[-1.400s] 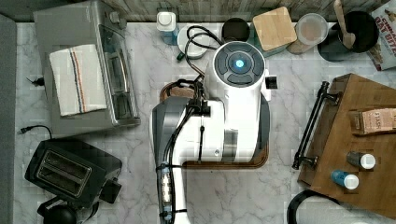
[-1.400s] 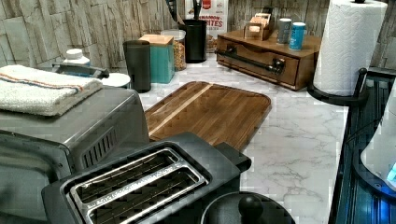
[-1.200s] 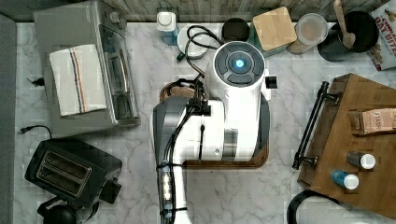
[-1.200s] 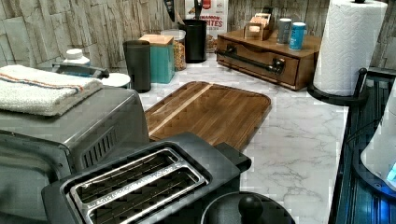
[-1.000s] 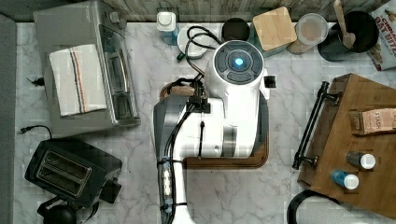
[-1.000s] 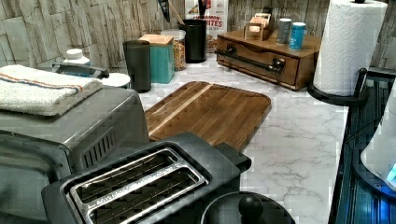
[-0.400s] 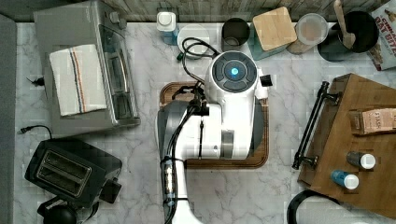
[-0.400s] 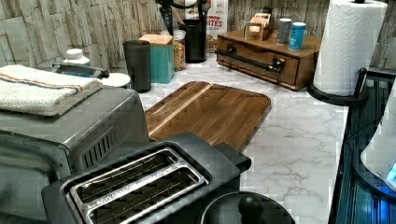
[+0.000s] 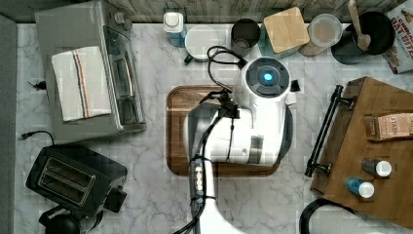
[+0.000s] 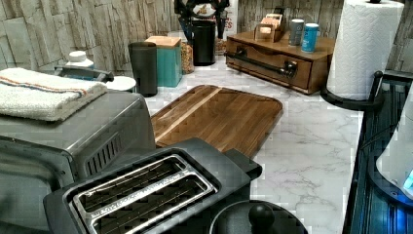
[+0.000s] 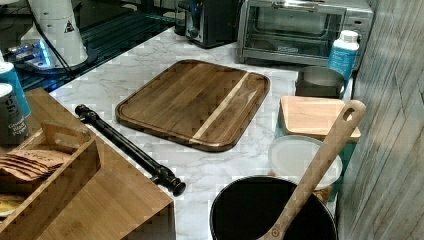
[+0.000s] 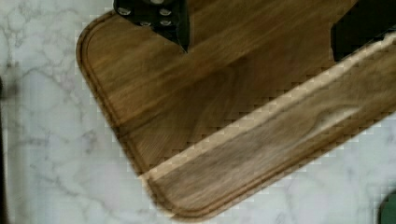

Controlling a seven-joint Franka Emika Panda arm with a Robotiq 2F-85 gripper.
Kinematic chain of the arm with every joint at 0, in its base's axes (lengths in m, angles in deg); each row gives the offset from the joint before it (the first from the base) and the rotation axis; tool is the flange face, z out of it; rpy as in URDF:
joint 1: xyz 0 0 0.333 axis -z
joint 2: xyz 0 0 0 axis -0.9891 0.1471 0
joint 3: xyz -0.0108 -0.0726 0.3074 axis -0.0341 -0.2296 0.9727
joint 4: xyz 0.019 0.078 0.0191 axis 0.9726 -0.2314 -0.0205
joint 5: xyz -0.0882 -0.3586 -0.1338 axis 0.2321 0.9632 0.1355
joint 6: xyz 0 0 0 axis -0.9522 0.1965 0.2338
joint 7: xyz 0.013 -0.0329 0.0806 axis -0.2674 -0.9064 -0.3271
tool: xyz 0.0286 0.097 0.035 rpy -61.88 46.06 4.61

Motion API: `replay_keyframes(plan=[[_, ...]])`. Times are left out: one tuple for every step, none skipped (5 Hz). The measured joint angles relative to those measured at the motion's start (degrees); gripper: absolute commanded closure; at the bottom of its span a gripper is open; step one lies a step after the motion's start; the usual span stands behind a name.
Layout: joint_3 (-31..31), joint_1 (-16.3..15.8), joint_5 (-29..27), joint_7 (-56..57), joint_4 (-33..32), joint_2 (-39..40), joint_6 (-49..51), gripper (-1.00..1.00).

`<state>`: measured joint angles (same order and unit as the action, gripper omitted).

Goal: Open the drawer.

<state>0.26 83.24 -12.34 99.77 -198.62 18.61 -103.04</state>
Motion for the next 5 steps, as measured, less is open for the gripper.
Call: replay_keyframes(plan=[[-5.85, 0.10, 2.50, 3.71, -1.29, 0.03, -2.95, -1.00], [-10.01, 2.82, 3.29, 4.87, -1.18, 0.63, -2.99, -1.00], [-11.81, 6.65, 5.59, 7.19, -1.18, 1.89, -4.38, -1.00], [-12.10, 9.74, 5.83, 9.95, -1.96, 3.02, -10.95, -1.00], [-12.27, 10.79, 5.84, 13.55, -2.07, 3.49, -12.88, -1.00]])
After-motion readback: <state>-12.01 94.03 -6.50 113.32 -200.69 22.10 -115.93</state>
